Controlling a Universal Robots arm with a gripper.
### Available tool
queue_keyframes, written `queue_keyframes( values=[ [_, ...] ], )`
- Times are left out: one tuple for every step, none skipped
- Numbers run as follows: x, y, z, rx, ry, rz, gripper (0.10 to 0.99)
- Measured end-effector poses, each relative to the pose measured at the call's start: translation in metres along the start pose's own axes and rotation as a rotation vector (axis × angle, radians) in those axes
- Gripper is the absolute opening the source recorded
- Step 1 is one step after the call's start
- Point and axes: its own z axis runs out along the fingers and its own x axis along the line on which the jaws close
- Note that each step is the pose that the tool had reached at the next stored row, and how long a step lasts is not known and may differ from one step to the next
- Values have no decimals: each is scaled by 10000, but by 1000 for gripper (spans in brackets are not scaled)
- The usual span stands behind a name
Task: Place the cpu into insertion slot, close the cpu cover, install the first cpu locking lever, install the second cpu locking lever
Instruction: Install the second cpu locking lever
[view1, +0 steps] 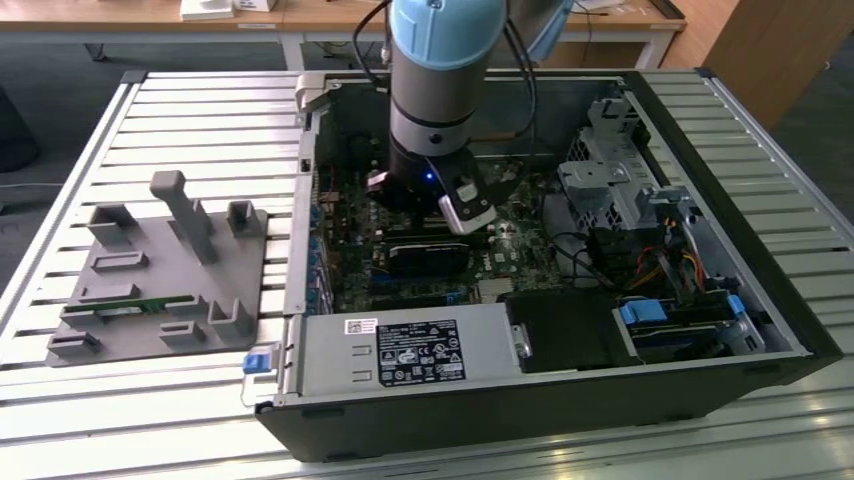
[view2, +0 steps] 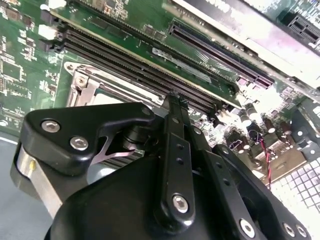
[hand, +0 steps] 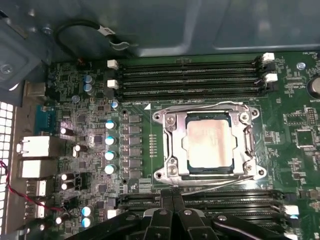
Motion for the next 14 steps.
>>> queue_keyframes(
  values=[
    [4, -2, 9, -37, 2, -1, 106],
    [6, -4, 18, -79, 5, -3, 106],
    [8, -6, 26, -134, 8, -3, 106],
    [9, -7, 34, -189, 11, -4, 106],
    [9, -9, 46, -226, 13, -4, 106],
    [9, -11, 59, -243, 12, -5, 106],
    [9, -14, 69, -247, 14, -5, 106],
    [10, -15, 78, -250, 15, -6, 106],
    [11, -17, 85, -255, 15, -7, 106],
    [11, -19, 92, -264, 17, -8, 106],
    [12, -20, 97, -275, 17, -7, 106],
    [12, -21, 103, -288, 18, -7, 106],
    [13, -22, 110, -301, 18, -6, 106],
    [13, -23, 117, -314, 19, -6, 106]
  ],
)
